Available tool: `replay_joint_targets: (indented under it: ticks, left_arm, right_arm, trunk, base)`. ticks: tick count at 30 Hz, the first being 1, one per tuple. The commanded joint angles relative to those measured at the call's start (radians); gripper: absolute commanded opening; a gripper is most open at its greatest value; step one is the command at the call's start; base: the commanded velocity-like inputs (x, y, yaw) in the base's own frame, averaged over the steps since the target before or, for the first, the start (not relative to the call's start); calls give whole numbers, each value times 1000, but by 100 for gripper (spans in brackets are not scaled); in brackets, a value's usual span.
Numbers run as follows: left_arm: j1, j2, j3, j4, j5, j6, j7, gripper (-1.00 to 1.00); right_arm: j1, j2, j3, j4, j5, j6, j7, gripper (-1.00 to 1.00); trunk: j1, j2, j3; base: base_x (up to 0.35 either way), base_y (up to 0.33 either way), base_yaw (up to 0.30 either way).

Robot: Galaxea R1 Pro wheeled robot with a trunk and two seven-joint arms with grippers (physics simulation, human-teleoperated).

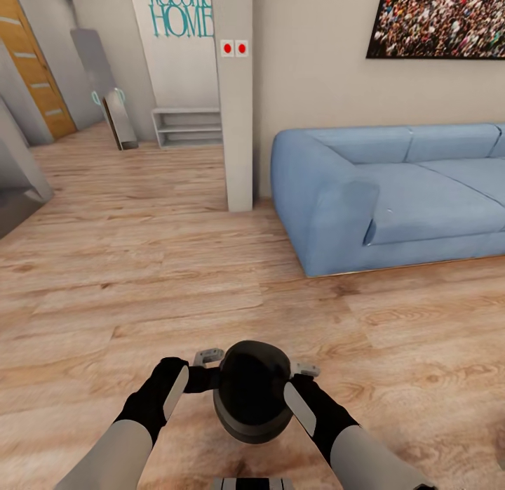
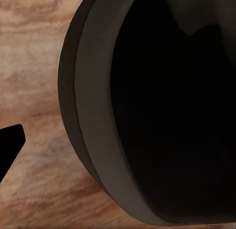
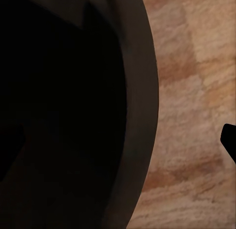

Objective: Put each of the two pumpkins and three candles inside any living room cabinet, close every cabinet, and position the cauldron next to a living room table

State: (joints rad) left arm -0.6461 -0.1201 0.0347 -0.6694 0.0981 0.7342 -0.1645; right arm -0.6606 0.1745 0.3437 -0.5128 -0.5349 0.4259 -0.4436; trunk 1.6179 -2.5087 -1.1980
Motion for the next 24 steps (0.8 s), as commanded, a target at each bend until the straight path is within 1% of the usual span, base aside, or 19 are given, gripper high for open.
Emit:
replay_joint_targets:
  ticks: [1,3,4,7,12,18,22,24]
  left_arm:
    - [-1,-1,4,-1,8,4,2,100]
    - [0,-1,4,0,7,-10,2,100]
    - [0,-1,4,0,6,-28,2,100]
    - [0,-1,4,2,5,-45,2,100]
    - [0,-2,3,2,5,-53,2,100]
    - [0,-3,2,2,4,-58,3,100]
    - [0,-3,2,2,3,-59,3,100]
    - [0,-3,2,3,3,-59,3,100]
  right_arm:
    - [-1,0,3,-1,-5,3,-8,100]
    - [-1,0,3,0,-5,2,-8,100]
    - [-1,0,3,0,-4,-5,-7,100]
    - [0,0,3,1,-5,-18,-7,100]
    - [-1,0,4,4,-4,-24,-7,100]
    - [-1,0,4,5,-4,-30,-8,100]
    - [-1,0,3,5,-5,-38,-7,100]
    - [-1,0,3,5,-5,-39,-7,100]
  trunk:
    - [0,-1,-5]
    - [1,-1,-13]
    - [2,-1,-16]
    - [2,-1,-16]
    - [2,-1,-16]
    - [4,-3,-40]
    - [4,-3,-40]
    - [5,-3,-47]
  base:
    - [0,0,0]
    - [0,0,0]
    - [0,0,0]
    - [0,0,0]
    - [0,0,0]
    - [0,0,0]
    - [0,0,0]
    - [0,0,0]
